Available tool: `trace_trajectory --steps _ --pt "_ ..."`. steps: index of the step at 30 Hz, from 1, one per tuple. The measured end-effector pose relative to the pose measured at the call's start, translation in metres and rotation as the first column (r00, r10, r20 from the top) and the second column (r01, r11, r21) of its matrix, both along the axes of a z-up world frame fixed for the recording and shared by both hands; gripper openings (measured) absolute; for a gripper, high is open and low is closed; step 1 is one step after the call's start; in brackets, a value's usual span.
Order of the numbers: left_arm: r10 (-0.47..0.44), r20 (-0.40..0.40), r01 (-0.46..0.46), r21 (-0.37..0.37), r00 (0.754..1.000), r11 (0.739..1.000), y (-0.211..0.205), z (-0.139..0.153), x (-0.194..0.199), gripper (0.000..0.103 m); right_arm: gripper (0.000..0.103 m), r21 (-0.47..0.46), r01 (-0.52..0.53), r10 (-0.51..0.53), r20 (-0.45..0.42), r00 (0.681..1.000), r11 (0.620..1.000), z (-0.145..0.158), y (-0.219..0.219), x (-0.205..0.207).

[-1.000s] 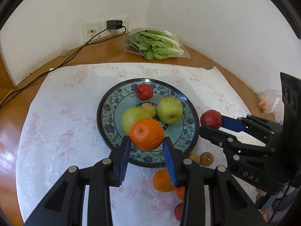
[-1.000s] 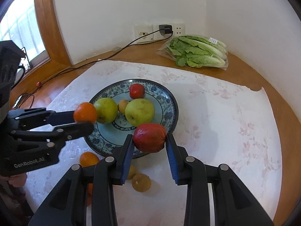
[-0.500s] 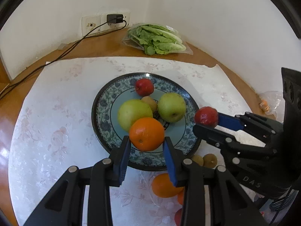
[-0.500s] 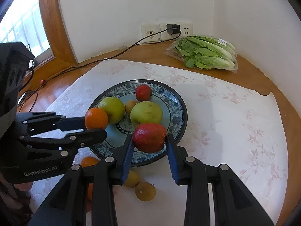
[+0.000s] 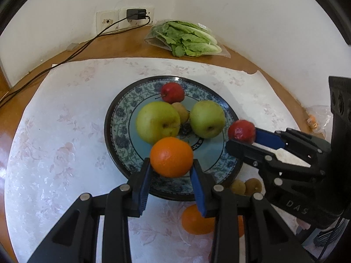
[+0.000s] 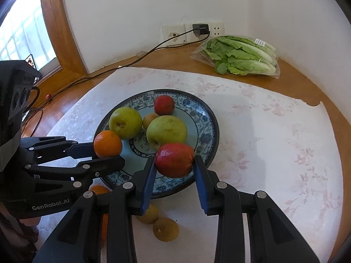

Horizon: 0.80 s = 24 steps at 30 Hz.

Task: Organize fruits
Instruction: 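Carry the orange onto the plate with the left tool while the right tool carries the red apple, then open the left tool on the plate while the right tool releases the red apple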

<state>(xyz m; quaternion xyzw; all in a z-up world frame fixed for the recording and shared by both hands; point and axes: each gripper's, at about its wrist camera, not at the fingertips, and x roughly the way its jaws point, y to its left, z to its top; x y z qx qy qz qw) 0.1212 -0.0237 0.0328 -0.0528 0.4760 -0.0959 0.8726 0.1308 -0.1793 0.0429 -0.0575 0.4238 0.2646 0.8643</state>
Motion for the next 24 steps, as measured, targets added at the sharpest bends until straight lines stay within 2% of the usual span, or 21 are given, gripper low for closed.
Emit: trace_trajectory --steps 19,24 --pt "-0.003 0.002 0.003 0.005 1.000 1.000 -0.001 -0.001 0.003 0.036 0.035 0.002 -0.010 0.010 -0.014 1.000 1.000 -0.006 0.005 0.001" --pt "-0.001 -0.005 0.001 -0.014 1.000 1.000 -0.001 -0.002 0.004 0.038 0.036 -0.008 -0.016 0.016 -0.018 1.000 1.000 -0.006 0.010 0.000"
